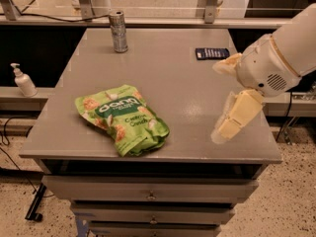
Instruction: Move green rice chip bag near rxbar blueberry
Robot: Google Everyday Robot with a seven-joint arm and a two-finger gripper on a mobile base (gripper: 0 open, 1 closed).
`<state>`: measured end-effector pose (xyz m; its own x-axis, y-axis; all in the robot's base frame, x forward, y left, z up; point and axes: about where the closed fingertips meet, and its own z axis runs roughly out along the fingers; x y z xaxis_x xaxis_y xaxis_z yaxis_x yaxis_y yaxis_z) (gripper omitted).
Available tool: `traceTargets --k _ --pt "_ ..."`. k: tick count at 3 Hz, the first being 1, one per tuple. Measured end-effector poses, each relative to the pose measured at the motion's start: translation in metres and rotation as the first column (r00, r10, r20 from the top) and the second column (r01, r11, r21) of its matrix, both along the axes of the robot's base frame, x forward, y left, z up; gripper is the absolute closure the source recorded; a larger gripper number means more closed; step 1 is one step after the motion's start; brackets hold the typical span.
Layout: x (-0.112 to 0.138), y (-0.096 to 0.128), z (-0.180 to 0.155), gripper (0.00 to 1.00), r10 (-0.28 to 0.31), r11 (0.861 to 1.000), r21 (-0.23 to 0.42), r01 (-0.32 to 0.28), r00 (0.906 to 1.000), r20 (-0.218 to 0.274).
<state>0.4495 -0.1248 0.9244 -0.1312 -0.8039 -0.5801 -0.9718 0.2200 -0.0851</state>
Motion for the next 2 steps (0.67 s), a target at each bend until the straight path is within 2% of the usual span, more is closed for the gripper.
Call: traceTargets --k 1,2 --pt "-0.007 0.043 -0.014 0.0 0.064 0.99 0.127 -0.058 0.9972 -0.04" --pt "-0.015 0.084 -0.023 0.0 0.116 0.969 0.226 -0.103 0.9923 -0.044"
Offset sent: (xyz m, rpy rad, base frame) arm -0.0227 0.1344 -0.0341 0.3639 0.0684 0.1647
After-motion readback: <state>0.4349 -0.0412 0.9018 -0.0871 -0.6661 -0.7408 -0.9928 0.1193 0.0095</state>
